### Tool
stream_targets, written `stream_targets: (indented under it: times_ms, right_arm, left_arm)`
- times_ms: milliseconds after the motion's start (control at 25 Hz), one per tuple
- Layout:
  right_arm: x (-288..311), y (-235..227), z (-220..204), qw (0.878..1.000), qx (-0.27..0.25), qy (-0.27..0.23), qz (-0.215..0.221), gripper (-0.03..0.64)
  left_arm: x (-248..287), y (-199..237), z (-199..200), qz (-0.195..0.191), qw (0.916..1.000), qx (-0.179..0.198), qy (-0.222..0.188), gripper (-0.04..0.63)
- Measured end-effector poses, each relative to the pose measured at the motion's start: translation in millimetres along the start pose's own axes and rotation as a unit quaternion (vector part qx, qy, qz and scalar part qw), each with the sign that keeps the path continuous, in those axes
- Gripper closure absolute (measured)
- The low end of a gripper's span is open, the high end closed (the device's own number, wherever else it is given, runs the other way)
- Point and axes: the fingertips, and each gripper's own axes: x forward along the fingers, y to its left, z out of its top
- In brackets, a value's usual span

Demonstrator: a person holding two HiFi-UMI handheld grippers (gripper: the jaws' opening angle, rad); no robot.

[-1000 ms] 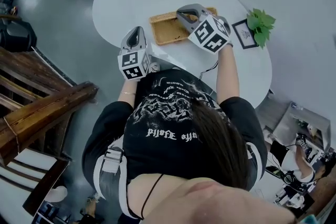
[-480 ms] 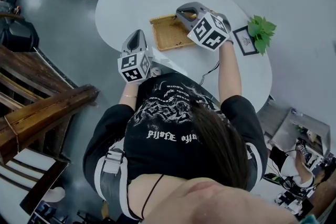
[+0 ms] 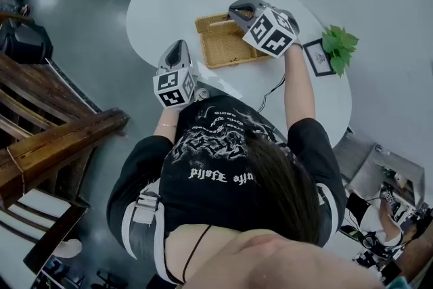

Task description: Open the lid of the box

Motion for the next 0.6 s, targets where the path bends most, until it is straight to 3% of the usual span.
stream_targets:
  times_ms: [600]
  right_arm:
    - [15.1,-17.9,0.7,1.0,0.002,0.002,-0.001,0.583]
  left_arm:
    - [-1.8,1.0,-2.2,0.004,0.9999,-0.012,0.0,0.569]
